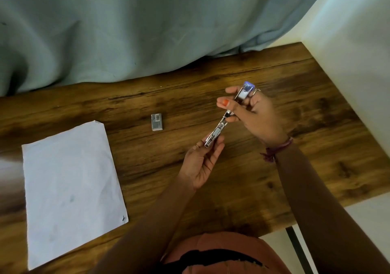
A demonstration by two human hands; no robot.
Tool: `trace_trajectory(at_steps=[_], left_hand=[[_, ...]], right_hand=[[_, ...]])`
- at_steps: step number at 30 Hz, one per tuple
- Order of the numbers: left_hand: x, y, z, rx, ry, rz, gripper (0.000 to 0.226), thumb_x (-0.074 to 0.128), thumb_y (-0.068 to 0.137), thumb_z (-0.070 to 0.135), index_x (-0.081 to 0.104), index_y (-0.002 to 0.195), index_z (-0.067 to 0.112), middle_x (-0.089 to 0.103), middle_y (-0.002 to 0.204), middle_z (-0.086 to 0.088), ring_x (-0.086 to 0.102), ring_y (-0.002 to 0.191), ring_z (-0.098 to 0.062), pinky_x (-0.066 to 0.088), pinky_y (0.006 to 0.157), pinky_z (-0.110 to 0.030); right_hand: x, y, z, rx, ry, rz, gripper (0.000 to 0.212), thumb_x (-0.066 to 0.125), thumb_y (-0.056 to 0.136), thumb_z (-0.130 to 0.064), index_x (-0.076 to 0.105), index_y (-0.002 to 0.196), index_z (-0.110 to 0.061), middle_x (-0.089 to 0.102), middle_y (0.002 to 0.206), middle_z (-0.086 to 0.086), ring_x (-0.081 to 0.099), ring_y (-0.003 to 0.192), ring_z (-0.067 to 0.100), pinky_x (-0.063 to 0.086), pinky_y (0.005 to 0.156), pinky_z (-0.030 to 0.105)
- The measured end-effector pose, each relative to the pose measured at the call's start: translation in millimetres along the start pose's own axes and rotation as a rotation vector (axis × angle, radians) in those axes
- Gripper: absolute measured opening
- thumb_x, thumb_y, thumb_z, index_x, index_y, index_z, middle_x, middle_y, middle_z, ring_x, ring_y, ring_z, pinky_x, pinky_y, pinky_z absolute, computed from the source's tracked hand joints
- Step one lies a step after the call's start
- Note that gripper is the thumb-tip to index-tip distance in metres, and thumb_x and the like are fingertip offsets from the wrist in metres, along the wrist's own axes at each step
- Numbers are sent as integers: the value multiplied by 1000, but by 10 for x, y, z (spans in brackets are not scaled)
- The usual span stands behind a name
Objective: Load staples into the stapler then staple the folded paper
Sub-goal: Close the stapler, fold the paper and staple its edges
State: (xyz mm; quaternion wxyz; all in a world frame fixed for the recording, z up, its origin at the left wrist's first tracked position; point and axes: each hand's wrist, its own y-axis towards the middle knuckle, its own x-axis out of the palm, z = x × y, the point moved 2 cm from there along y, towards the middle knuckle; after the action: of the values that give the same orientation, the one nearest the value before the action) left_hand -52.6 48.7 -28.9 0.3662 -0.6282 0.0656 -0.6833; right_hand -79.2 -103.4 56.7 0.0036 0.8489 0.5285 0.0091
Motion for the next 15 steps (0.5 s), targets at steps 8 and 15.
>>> trace_trajectory(at_steps=[8,15], left_hand=[[26,-26,-10,-4,-25,-14,27,41,96,-3,58,117,-4,72,98,-18,72,88,-19,59,69,-26],[29,-42,-10,9,44,-20,27,49,91,-2,63,114,-3,72,100,-17,71,91,-19,58,74,-25]], right_hand=[[103,12,-65,-99,-52,-74,31,68,84,-27,60,111,-17,71,107,6,68,103,20,58,62,24],[31,82,53,-16,82,-38,24,55,93,-12,53,117,-14,71,107,7,67,104,22,55,57,19]])
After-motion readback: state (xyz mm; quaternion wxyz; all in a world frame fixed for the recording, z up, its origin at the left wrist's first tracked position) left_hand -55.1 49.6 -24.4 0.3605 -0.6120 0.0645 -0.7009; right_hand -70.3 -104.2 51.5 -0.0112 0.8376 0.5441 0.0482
